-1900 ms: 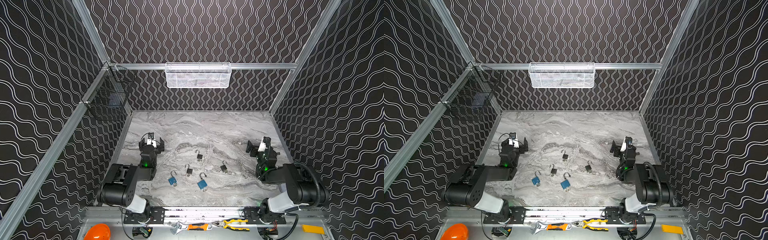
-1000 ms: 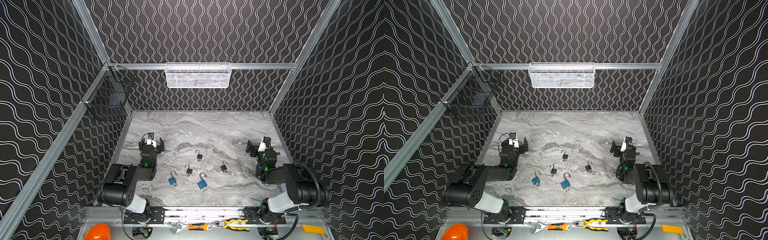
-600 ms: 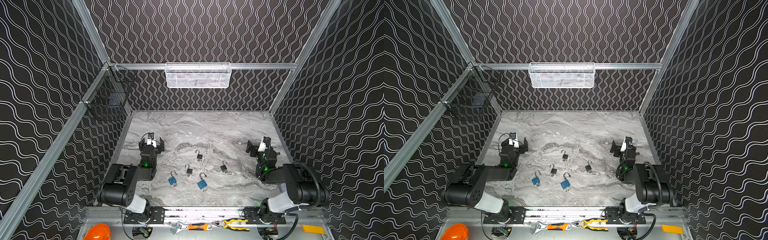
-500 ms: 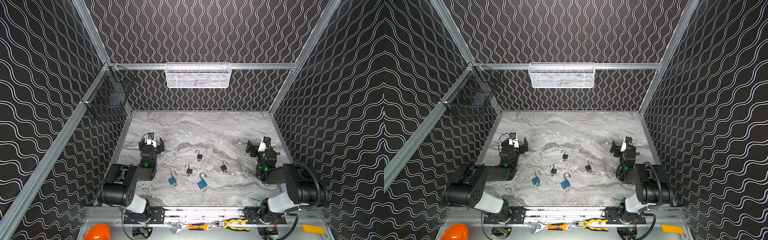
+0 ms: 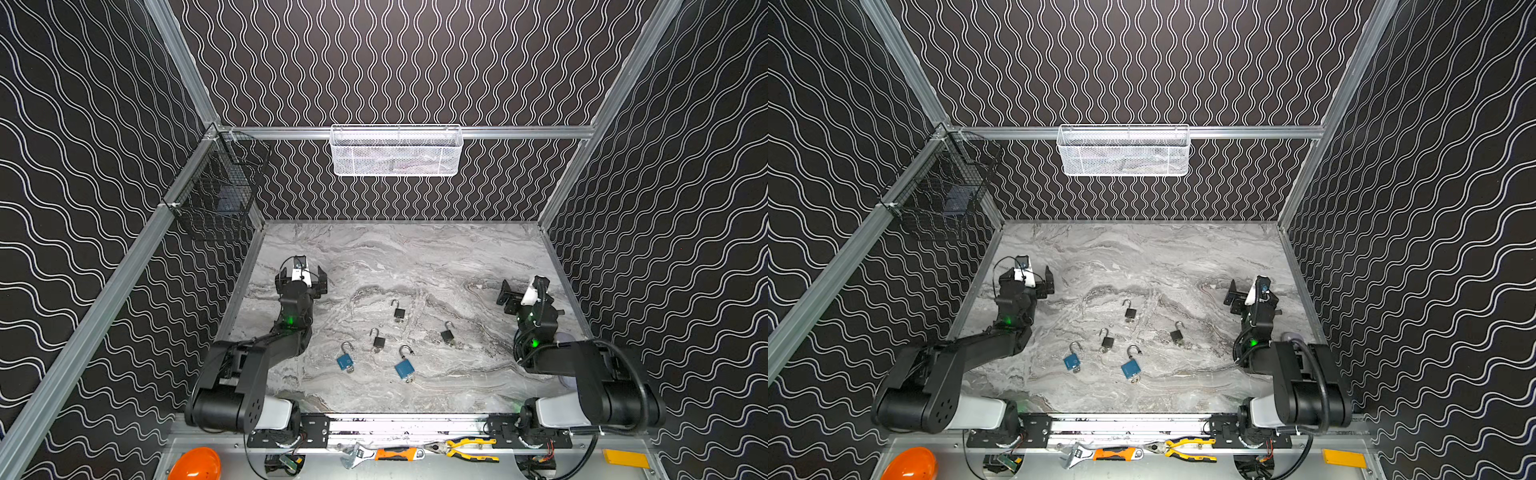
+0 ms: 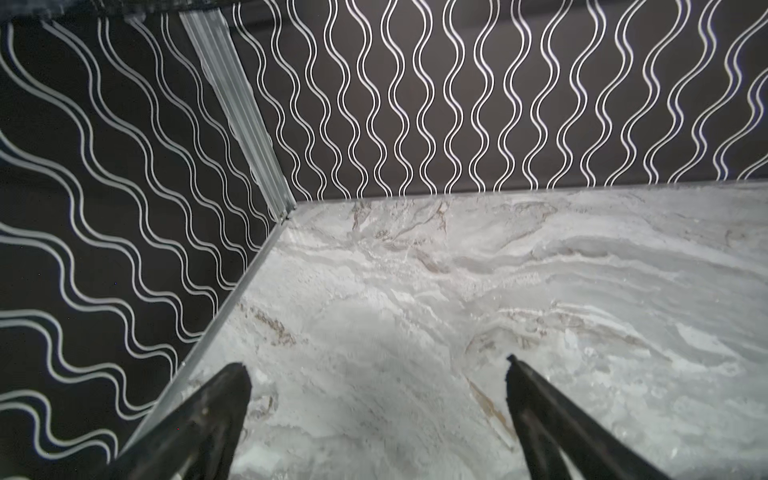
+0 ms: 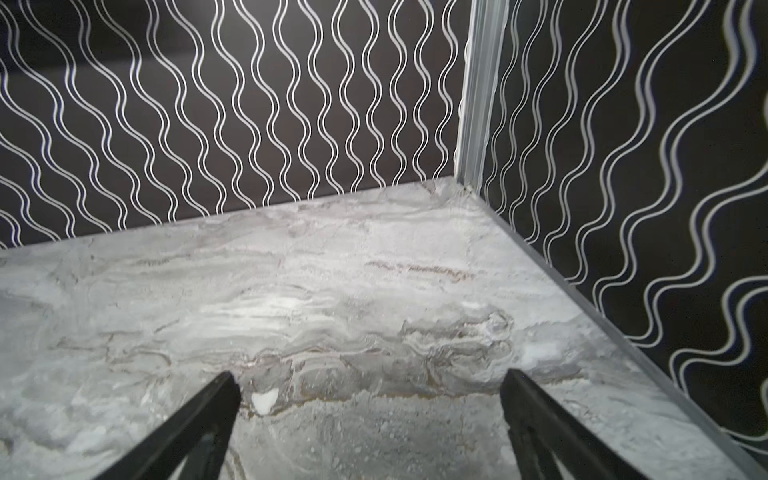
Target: Lock with the key
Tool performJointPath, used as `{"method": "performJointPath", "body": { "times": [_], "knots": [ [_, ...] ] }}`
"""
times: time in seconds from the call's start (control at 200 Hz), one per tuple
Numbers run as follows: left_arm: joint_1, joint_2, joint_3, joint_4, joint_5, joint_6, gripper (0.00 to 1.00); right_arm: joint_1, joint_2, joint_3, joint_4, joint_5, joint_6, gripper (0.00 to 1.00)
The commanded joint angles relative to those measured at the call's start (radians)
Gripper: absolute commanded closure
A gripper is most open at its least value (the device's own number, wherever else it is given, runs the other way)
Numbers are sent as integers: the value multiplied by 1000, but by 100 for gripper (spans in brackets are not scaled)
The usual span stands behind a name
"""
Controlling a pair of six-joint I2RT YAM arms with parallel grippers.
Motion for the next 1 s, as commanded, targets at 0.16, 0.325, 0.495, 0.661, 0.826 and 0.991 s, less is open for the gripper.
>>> {"method": "performJointPath", "body": {
  "times": [0.16, 0.325, 0.495, 0.661, 0.826, 0.991],
  "knots": [
    [-70, -127, 214, -639, -97, -108, 1, 5, -213, 67, -250, 12, 78, 0],
    [-178, -155, 319, -909, -168, -211, 1, 5, -353, 224, -661, -130, 158, 0],
    [-245, -260, 304, -1045, -115, -419, 1, 17, -416, 319, -918, -201, 291, 0],
    [-269, -346, 285, -1218, 39, -566, 1, 87, -414, 407, -1169, -180, 328, 0],
    [-328, -353, 291, -1386, 141, -703, 1, 256, -431, 417, -1285, -54, 353, 0],
    [-427, -309, 287, -1479, 160, -801, 1, 320, -397, 456, -1414, -73, 411, 0]
  ]
}}
